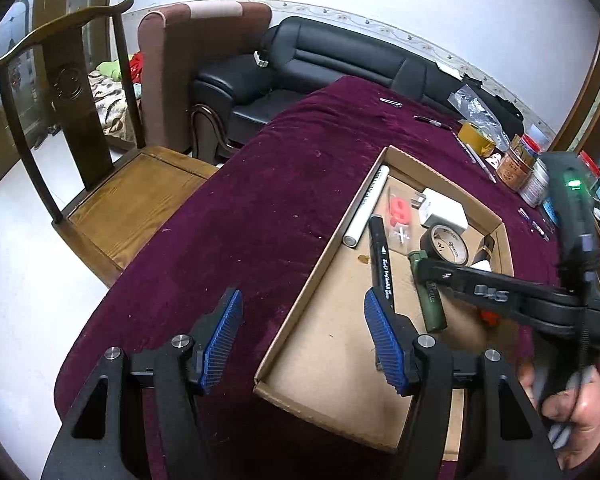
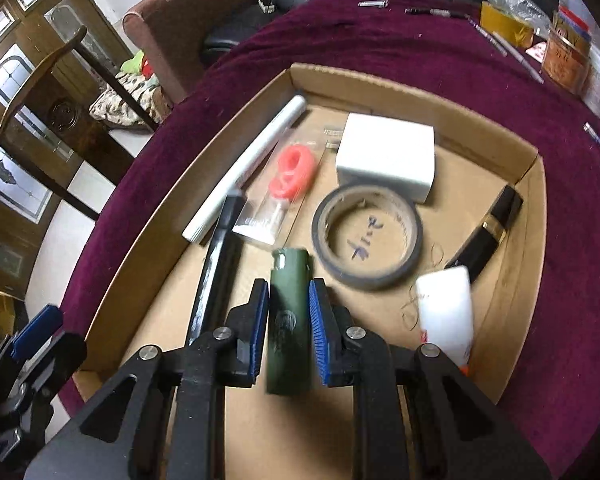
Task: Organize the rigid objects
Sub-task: 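Lower the green lighter into the box and open the right gripper, then move both grippers over the white square charger and black markers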
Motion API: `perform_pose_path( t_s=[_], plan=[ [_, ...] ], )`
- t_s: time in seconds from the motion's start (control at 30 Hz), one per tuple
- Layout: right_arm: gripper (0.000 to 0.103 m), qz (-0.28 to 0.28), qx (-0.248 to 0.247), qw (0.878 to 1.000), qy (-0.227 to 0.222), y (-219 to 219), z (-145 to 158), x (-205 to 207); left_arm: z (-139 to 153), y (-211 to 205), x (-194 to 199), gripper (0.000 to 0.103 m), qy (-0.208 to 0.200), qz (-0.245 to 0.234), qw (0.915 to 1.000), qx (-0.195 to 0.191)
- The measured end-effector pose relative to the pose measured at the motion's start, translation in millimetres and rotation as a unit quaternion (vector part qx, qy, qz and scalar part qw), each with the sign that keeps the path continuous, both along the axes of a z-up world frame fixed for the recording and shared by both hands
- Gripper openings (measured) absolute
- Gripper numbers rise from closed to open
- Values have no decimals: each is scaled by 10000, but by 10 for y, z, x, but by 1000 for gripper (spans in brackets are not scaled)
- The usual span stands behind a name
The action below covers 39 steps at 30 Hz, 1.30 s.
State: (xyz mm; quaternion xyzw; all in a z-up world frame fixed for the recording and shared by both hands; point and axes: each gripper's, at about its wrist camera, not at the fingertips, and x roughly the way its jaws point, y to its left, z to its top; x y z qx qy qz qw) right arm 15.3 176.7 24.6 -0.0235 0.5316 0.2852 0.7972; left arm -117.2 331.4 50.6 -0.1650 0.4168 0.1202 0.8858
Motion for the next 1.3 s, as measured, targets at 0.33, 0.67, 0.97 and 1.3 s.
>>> perform_pose_path(
  t_s=[0.33,0.67,0.97,1.3],
  plan=[
    [75,-475,213,9827,-1778,-699,739,-473,-51,-2,-103,58,92,212,9997,80],
    [85,-1299,-773,9554,-2536,-1507,623,-648,78,-396,-78,60,79,-18,9990,440],
    [85,-1846,-664,9569,-2142,-2116,393,-678,203,-1165,-5,60,88,-713,9910,1128],
    [85,-2359,-573,9469,-2108,-2773,396,-734,243,-1964,30,60,200,-1394,9773,1584]
  ],
)
